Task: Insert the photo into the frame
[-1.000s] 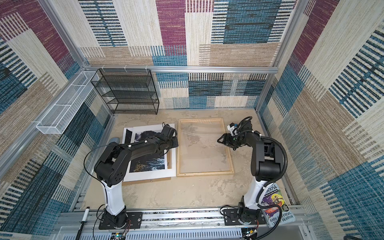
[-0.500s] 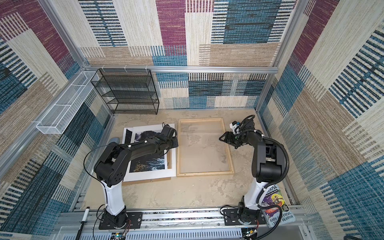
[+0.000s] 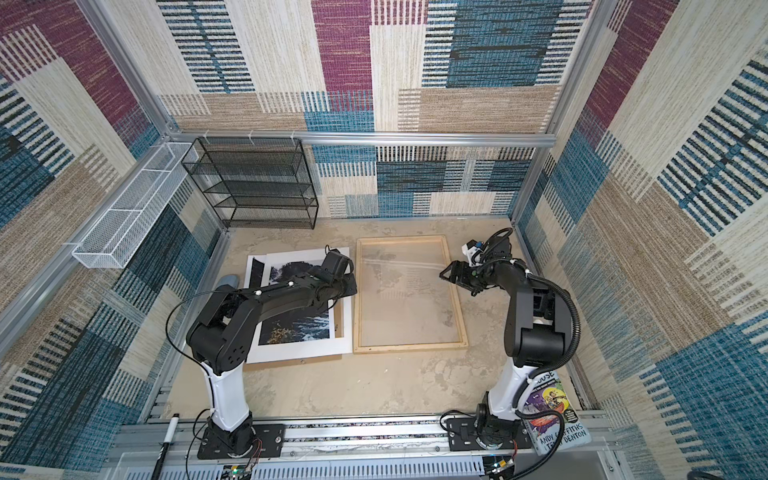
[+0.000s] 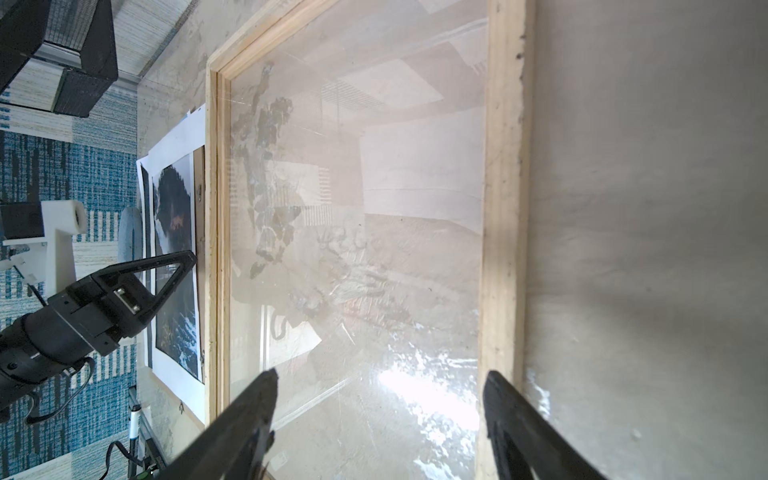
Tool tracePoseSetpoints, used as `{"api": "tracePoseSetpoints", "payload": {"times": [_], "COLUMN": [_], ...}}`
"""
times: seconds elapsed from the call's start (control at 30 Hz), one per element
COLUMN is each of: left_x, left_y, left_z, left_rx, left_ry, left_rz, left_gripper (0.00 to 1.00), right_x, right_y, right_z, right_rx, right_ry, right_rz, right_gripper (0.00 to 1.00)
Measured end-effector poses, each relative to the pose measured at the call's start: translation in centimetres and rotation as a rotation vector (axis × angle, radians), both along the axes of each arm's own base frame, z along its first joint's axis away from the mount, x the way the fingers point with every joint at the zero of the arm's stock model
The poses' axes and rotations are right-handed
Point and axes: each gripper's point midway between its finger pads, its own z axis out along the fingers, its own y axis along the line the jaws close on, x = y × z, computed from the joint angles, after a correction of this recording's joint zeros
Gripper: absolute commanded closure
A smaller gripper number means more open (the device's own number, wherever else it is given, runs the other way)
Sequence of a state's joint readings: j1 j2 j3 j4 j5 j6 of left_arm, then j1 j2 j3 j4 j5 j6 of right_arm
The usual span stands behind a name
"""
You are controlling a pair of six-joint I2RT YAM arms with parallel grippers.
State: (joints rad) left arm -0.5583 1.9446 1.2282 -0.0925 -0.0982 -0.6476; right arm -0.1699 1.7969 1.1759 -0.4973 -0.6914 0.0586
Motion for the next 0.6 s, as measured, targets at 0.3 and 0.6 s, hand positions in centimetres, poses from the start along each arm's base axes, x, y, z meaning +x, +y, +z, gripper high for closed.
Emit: {"api": "tracePoseSetpoints", "payload": {"times": [0.3, 0.6], "left_x": [0.0, 0.6], "left_y": [-0.2, -1.0], "left_z": [-0.5, -0.9], "left_rx": [-0.002, -0.021], "left_ry": [0.009, 0.002], "left_rz": [-0.006, -0.023], "left_gripper": [0.69, 0.68], "right_x": [0.3, 0.6], "right_y": [-0.8, -1.3], "right_z": [-0.2, -0.5], "right_rx": [-0.028, -0.04], "right_ry": [0.008, 0.007], "right_rz": [-0.053, -0.083], "right_gripper": [0.28, 0.32]}}
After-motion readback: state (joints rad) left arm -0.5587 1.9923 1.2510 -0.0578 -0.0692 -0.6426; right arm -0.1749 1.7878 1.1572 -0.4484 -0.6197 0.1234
